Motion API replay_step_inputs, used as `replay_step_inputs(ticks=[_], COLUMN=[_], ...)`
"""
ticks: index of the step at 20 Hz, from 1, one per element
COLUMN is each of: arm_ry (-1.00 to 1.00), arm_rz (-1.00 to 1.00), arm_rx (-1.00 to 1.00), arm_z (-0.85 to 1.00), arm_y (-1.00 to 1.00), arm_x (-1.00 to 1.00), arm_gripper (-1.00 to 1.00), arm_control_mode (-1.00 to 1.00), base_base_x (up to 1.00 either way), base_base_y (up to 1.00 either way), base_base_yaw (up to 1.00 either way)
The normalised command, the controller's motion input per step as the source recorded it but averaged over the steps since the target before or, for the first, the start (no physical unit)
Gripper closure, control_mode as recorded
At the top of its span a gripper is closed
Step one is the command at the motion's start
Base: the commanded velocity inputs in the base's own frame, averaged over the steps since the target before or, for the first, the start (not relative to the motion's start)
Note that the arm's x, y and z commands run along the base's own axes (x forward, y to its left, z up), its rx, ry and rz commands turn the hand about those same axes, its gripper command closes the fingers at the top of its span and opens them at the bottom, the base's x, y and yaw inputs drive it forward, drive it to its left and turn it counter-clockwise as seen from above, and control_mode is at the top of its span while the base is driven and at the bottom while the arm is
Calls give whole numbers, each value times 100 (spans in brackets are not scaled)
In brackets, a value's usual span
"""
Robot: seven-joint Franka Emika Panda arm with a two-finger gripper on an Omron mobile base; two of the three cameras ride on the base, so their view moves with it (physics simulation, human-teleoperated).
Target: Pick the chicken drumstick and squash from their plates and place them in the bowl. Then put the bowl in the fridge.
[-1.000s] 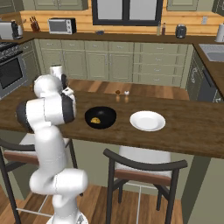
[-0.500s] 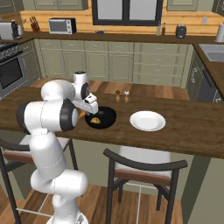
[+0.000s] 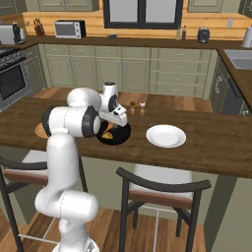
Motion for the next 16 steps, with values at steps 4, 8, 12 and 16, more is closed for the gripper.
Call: replay_step_inputs(ticks=[4, 8, 12, 16], arm_ry=[1, 2, 3, 3], arm_rz=[0, 0, 2, 4], arm_rx=[4, 2, 0, 0], arm_z=[-30, -34, -20, -18], arm_y=[-31, -6, 0, -3], arm_x=[34, 24, 32, 9], arm_gripper=[100, 100, -100, -100], arm_control_mode=[-100, -100, -100, -100], base_base_x=[0, 0, 0, 0], base_base_y=[0, 0, 0, 0], base_base_yaw=[0, 0, 0, 0])
